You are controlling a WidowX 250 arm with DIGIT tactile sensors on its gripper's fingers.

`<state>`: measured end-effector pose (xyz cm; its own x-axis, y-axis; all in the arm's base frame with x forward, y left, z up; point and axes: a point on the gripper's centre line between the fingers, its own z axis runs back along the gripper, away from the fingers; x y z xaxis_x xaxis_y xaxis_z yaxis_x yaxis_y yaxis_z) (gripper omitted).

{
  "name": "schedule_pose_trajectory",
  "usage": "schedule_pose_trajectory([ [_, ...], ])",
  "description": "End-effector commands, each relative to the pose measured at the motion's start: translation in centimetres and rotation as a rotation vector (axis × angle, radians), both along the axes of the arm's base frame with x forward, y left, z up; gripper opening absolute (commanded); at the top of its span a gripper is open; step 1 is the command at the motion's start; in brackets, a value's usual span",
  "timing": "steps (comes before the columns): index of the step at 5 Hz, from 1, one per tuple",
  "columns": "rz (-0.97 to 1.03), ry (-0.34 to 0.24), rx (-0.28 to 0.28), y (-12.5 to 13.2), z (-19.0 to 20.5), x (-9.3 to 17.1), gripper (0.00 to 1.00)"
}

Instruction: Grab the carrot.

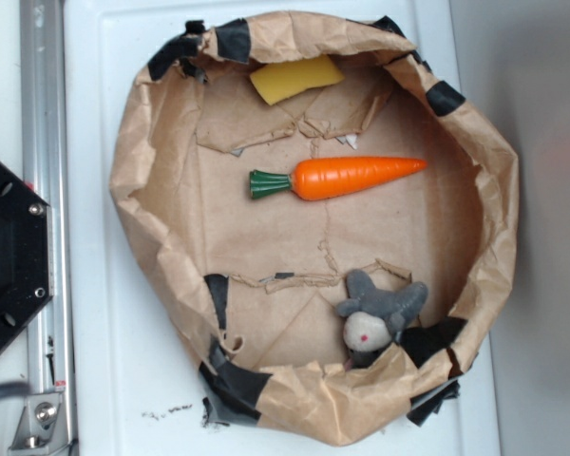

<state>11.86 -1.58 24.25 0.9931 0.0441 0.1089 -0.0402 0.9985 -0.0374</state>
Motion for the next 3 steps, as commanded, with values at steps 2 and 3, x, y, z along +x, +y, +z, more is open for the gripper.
schedule_pose_trajectory([
  [2, -0.084, -0.102, -0.019, 1.2, -1.8, 4.6, 1.00],
  [3, -0.093, -0.117, 0.007, 2.0, -4.8, 9.1, 1.00],
])
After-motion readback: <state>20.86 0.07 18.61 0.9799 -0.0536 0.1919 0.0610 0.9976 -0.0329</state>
